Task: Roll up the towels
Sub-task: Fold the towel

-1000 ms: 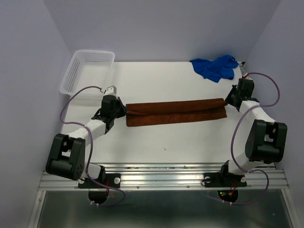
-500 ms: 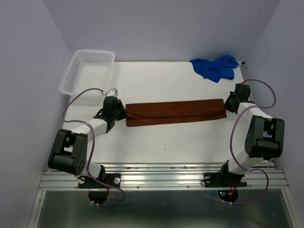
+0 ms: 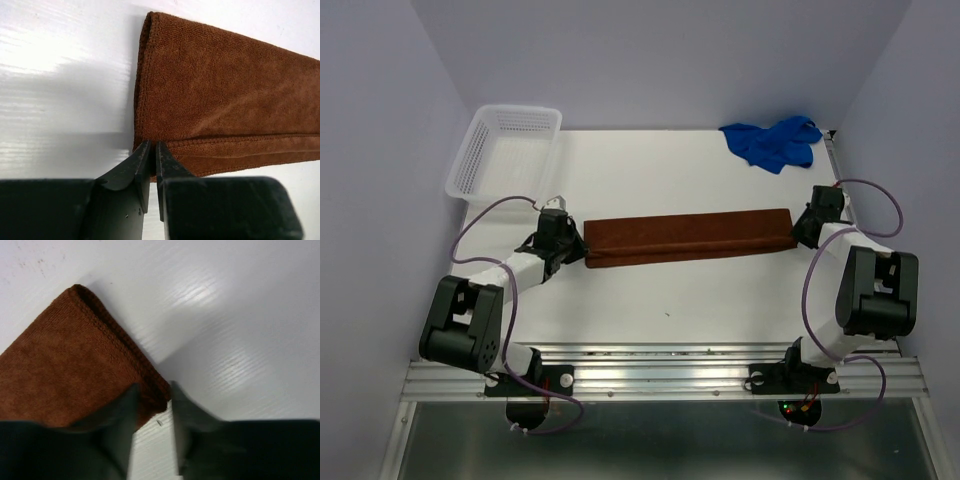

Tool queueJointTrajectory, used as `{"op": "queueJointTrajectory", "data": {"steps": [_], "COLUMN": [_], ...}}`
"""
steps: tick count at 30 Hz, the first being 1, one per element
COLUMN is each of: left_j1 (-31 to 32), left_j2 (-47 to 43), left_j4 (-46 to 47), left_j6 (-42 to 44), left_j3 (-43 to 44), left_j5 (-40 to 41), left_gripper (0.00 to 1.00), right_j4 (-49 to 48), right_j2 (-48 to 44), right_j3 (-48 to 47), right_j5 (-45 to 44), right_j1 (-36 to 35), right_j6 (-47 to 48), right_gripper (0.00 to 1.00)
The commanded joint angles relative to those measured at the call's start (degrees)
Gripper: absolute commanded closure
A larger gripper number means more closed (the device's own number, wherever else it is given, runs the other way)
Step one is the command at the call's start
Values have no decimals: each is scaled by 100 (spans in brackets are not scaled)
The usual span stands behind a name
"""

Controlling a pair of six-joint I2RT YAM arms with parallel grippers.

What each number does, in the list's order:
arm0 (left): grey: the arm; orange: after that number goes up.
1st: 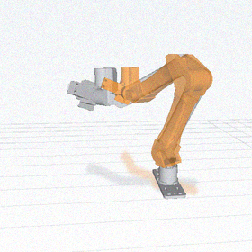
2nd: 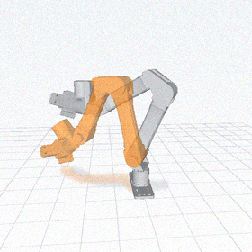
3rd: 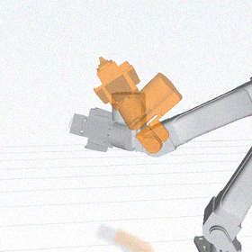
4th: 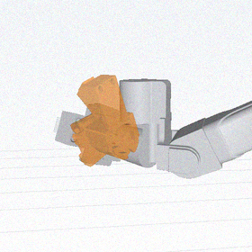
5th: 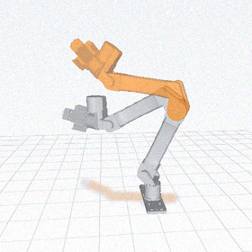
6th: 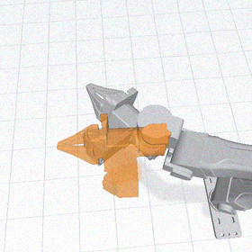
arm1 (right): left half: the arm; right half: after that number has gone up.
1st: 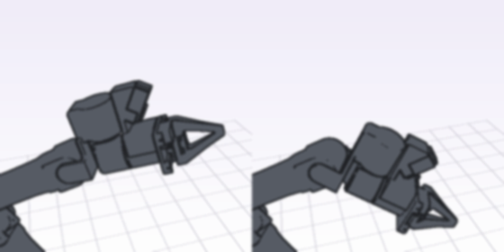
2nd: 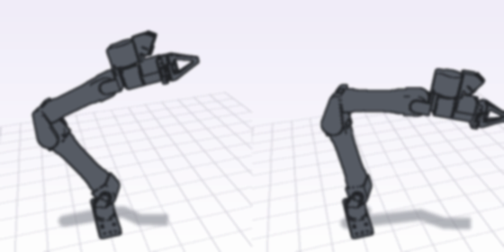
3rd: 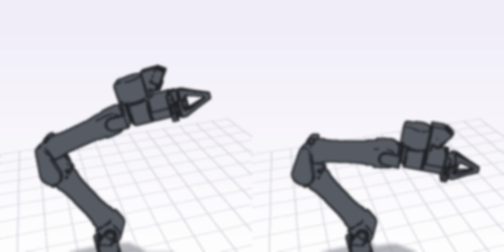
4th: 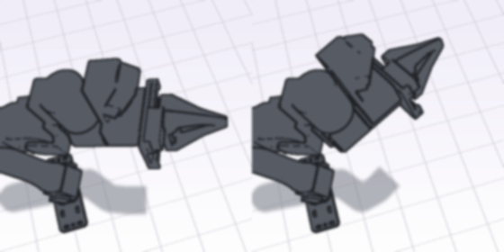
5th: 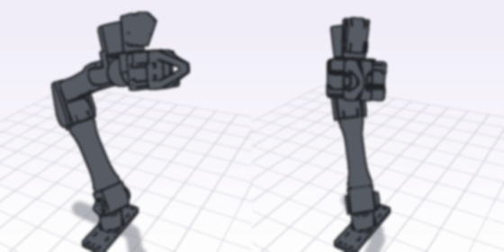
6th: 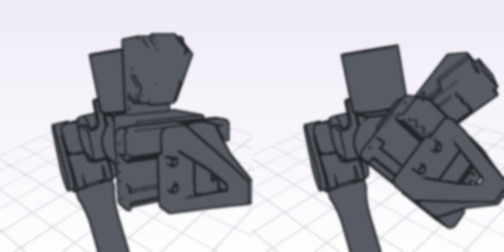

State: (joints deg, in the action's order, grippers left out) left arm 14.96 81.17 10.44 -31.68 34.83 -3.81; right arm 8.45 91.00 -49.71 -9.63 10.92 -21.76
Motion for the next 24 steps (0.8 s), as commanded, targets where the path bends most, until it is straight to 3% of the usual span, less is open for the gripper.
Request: {"op": "queueJointTrajectory", "data": {"steps": [1,2,3,5,7,8,9,13,17,20,24], "left_j1": [16,7,16,16,24,33,33,33,33,24,59], "left_j2": [-443,-479,-505,-628,-829,-970,-1023,-1243,-1367,-1113,0], "left_j4": [-436,-533,-638,-936,-1244,-1359,-1691,-2342,-2371,-1915,-1677], "left_j6": [-127,-163,-206,-268,-382,-452,-583,-620,-629,-497,-339], "left_j3": [-90,-73,-47,24,50,59,146,497,911,1280,2053], "left_j5": [170,205,240,311,320,320,529,671,768,470,-31], "left_gripper": [80,75,63,59,42,2,1,1,1,1,1], "right_j4": [-186,-168,-168,-89,34,130,174,341,202,454,509], "right_j2": [-434,-486,-583,-662,-802,-864,-1030,-1304,-1533,-1235,-305], "right_j3": [198,251,321,357,313,270,252,7,-99,-467,-1258], "right_j5": [-443,-391,-365,-478,-654,-698,-672,310,1654,1780,2017], "right_j1": [60,60,60,60,60,60,60,60,-395,-1493,-2602], "right_j6": [-319,-329,-320,-338,-390,-399,-425,-101,57,461,690], "right_gripper": [52,40,37,36,35,33,23,0,0,0,0]}}
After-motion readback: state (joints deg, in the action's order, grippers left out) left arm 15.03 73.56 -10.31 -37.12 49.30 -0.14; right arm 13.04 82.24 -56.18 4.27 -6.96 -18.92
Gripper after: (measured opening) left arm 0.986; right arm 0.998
